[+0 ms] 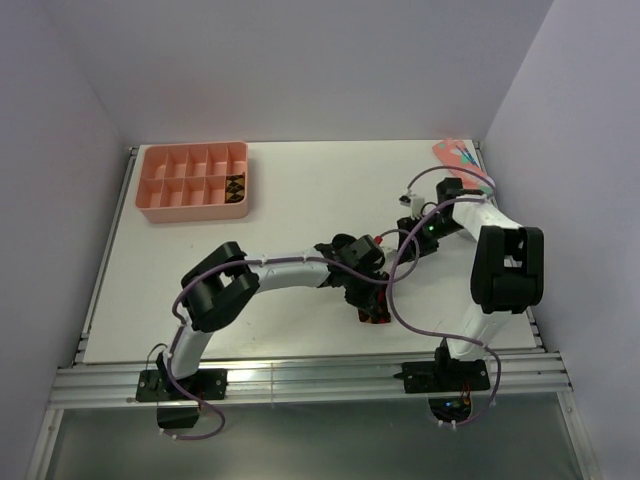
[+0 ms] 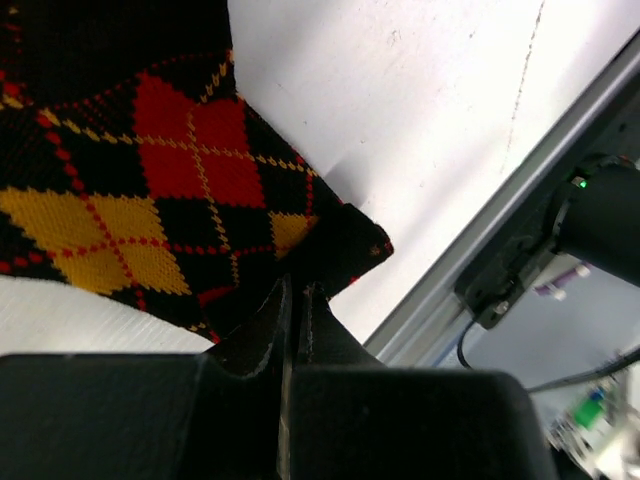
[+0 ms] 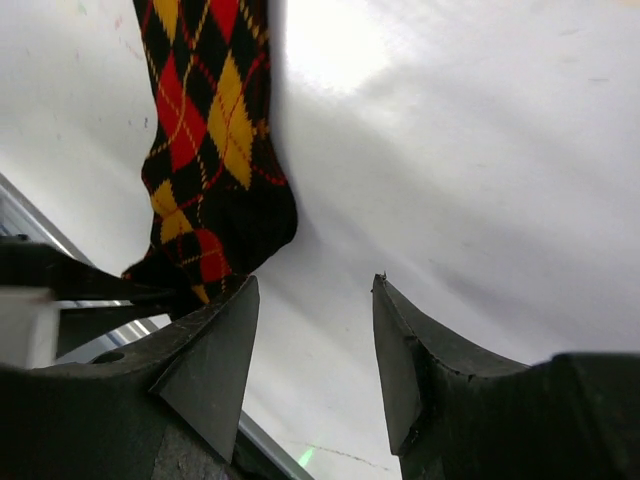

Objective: Roll the socks
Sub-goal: Roll the sock at the center of the board.

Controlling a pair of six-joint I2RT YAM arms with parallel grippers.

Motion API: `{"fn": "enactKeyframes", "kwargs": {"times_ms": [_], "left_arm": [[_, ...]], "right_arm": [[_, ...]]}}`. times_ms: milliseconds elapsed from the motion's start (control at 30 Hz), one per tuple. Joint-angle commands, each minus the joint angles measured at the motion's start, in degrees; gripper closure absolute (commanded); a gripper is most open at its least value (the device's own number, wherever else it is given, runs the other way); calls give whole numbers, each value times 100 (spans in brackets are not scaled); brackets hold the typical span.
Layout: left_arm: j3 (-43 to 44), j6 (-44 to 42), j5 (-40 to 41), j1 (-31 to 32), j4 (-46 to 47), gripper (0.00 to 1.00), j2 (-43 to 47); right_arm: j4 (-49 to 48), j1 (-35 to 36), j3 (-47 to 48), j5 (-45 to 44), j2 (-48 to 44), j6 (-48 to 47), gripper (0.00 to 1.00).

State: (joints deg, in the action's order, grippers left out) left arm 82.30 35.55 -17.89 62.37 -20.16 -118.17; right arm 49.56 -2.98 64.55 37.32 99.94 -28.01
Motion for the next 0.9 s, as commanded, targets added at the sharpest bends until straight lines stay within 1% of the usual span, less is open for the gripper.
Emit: {"fn": "enactKeyframes", "kwargs": {"times_ms": [0,167,200,300,400,500,533,700,767,867], "left_arm": [[207,-171,-618,-190,-418,100,-302],[199,-23,-1321,-488,-235,100,-514],[138,30,-1575,-550,-182,100,-575],[102,145,-1980,-726,-84,100,-742],[285,101,-2095,-831,-259,99,-909],[487,180,-2359,-911,-435,100,-1216],[558,180,-2420,-919,-636,100,-1296],[1085,136,-2570,-946,-1182,100,-1709],[1278,75,-2562,-955,-1481,100,-1762],[1437,48,-2562,-990,-1762,100,-1850]], "right_arm": [[-367,-307,40,284,-431,234,43],[-403,-580,66,451,-519,234,44],[-360,-650,101,486,-511,200,44],[149,-668,189,846,-458,-388,44],[195,-651,23,848,-589,-758,45],[-16,-598,-336,689,-1002,-1092,45],[-86,-581,-443,680,-1264,-1162,45],[-96,-379,-1048,724,-1986,-2014,46],[-52,-108,-1242,654,-2293,-2373,46],[-16,253,-1777,470,-2732,-2779,46]]}}
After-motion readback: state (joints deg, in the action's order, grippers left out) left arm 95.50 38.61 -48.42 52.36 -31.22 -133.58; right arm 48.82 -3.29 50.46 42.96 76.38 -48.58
